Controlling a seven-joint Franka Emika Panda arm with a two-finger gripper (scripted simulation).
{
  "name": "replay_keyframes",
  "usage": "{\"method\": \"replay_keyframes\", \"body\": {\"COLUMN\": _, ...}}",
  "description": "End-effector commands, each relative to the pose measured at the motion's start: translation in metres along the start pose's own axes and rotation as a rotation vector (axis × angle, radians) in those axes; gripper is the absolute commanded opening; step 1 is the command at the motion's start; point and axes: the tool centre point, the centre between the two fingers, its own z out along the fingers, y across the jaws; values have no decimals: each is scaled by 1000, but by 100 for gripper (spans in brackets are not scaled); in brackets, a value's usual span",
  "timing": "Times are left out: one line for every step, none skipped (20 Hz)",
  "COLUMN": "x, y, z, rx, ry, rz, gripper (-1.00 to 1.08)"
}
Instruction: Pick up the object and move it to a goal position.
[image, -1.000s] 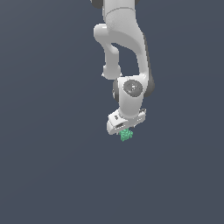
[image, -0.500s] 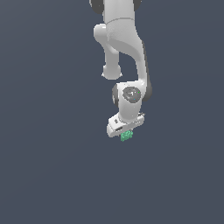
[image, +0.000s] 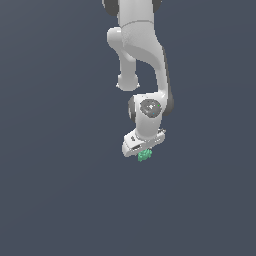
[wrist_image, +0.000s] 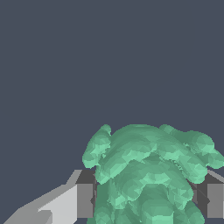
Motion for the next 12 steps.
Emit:
{"method": "replay_keyframes", "body": {"x": 0, "y": 0, "z": -1, "rx": 0, "ry": 0, "rz": 0, "gripper": -100}}
{"method": "replay_keyframes", "body": {"x": 0, "y": -1, "z": -3, "rx": 0, "ry": 0, "rz": 0, "gripper": -100}}
{"method": "replay_keyframes", "body": {"x": 0, "y": -1, "z": -5, "rx": 0, "ry": 0, "rz": 0, "gripper": -100}}
{"method": "replay_keyframes", "body": {"x": 0, "y": -2, "z": -7, "rx": 0, "ry": 0, "rz": 0, "gripper": -100}}
{"method": "replay_keyframes", "body": {"x": 0, "y": -3, "z": -10, "rx": 0, "ry": 0, "rz": 0, "gripper": -100}}
{"method": "replay_keyframes", "body": {"x": 1, "y": -5, "z": -14, "rx": 0, "ry": 0, "rz": 0, "gripper": -100}}
{"method": "replay_keyframes", "body": {"x": 1, "y": -6, "z": -19, "rx": 0, "ry": 0, "rz": 0, "gripper": -100}}
{"method": "replay_keyframes", "body": {"x": 1, "y": -7, "z": -24, "rx": 0, "ry": 0, "rz": 0, "gripper": -100}}
{"method": "replay_keyframes", "body": {"x": 1, "y": -9, "z": -29, "rx": 0, "ry": 0, "rz": 0, "gripper": -100}}
{"method": "replay_keyframes", "body": {"x": 2, "y": -11, "z": -36, "rx": 0, "ry": 0, "rz": 0, "gripper": -100}}
{"method": "replay_keyframes", "body": {"x": 2, "y": -14, "z": -43, "rx": 0, "ry": 0, "rz": -1, "gripper": -100}}
{"method": "replay_keyframes", "body": {"x": 3, "y": -16, "z": -50, "rx": 0, "ry": 0, "rz": -1, "gripper": -100}}
